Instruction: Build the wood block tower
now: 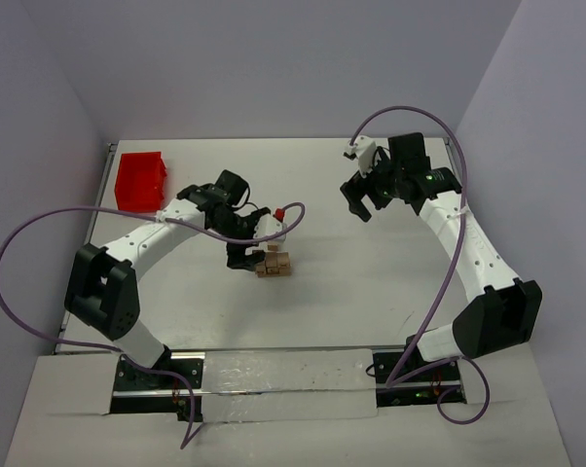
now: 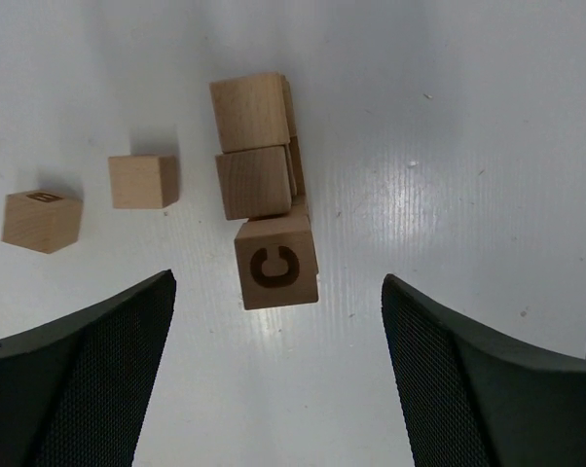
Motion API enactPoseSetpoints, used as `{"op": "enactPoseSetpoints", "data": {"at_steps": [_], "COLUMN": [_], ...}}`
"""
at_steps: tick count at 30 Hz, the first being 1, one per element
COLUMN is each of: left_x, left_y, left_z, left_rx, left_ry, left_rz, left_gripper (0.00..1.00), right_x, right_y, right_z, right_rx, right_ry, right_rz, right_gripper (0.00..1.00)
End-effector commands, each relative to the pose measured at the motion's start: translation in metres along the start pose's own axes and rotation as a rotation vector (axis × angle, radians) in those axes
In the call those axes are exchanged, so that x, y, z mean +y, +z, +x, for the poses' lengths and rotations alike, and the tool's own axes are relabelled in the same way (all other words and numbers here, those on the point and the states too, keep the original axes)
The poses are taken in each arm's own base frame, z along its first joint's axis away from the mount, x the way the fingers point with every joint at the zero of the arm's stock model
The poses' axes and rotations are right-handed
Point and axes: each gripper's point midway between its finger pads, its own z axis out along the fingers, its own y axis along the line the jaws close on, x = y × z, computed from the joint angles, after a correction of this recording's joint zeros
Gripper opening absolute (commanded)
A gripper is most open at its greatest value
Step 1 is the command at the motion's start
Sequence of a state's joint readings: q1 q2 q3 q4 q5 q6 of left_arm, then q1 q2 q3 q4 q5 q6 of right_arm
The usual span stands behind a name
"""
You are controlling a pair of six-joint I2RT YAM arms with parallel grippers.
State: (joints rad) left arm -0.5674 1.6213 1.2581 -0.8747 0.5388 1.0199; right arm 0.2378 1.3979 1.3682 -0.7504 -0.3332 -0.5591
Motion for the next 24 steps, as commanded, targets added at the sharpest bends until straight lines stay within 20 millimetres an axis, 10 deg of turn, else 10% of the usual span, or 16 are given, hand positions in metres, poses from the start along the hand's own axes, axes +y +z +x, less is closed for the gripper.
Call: {"op": "enactPoseSetpoints", "data": {"at_steps": [1, 8, 24], "left_x": [-0.003, -0.011, 0.076], "left_y": [-0.037, -0.084, -0.205], "left_z": [-0.033, -0.041, 0.015], "left_rx": [-0.077, -0.11, -0.387], "left_ry": [0.099, 0.078, -0.728], "left_rz": [-0.022, -0.125, -0.642], "left_gripper": [0.98, 0.99, 0.99], "right_x": [0.0, 0.019, 0.08], "right_y": [-0.005, 0.004, 0.079], "right_z": [-0.026, -0.046, -0.092], "right_rx": [-0.064, -0.098, -0.074], "right_ry": [-0.032, -0.013, 0.296], "right_rz": [-0.004, -0.055, -0.029], "right_gripper": [1.0, 1.0, 0.87]}}
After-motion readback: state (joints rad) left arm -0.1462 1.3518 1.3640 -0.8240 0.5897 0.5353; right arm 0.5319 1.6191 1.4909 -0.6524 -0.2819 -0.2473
